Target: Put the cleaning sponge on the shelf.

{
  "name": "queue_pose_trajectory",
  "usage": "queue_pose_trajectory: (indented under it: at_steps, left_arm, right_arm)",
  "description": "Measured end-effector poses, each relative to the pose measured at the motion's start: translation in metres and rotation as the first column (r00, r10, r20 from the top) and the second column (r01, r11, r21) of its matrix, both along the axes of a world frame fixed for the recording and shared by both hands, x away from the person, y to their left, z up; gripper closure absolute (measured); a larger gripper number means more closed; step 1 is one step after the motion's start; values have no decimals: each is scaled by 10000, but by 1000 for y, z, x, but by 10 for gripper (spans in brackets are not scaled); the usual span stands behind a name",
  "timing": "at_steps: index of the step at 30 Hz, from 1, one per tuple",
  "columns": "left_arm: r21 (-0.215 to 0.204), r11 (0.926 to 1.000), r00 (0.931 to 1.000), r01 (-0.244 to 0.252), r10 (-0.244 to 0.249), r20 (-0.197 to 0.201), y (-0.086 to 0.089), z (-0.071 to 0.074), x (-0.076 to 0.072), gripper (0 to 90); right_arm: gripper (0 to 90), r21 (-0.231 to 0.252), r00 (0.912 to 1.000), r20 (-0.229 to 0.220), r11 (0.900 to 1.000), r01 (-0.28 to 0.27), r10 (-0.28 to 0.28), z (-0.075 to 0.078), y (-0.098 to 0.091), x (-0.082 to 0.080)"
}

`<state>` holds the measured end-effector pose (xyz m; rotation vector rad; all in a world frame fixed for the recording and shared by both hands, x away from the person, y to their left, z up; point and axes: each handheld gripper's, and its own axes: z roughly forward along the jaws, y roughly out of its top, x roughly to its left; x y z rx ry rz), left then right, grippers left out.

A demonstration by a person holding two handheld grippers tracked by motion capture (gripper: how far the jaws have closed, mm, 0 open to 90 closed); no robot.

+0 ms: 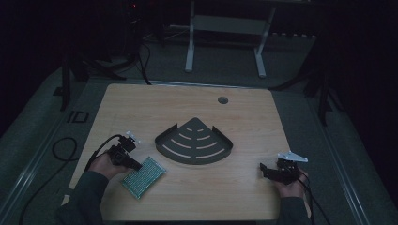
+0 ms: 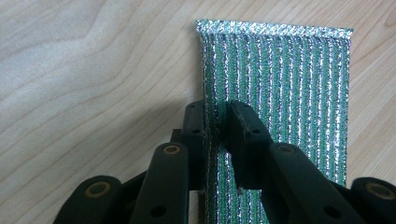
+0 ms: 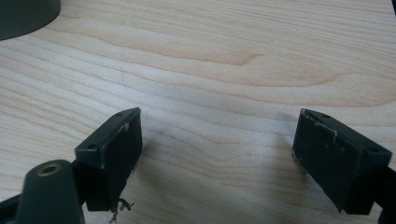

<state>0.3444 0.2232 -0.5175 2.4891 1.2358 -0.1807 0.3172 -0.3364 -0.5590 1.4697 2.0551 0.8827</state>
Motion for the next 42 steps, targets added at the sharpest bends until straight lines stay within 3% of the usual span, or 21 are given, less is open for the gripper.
queue_pose_trajectory:
  at_steps: [7,15,18,24,29,42]
  left_arm:
    - [193,9998,9990,54,-46,-436,-3,0,5,823]
    - [660,9977,9987,125,-93,-496,-9,4,6,899]
    - [655,9977,9982,195,-157,-586,-10,8,7,900]
    - [600,9975,9984,383,-357,-431,-11,21,7,900]
    - [618,9976,9995,304,-297,-121,-9,35,8,900]
    - [460,9988,9995,180,-191,238,-2,54,11,900]
  right_arm:
    - [155,2,10000,2,10000,-3,3,0,0,0]
    - [155,2,10000,1,10000,-7,7,0,0,0]
    - [155,3,10000,2,10000,-7,7,0,0,0]
    - [155,2,10000,-4,10000,-9,9,0,0,0]
    - [154,4,10000,1,10000,-7,7,0,0,0]
    - [155,2,10000,-1,10000,-11,11,0,0,0]
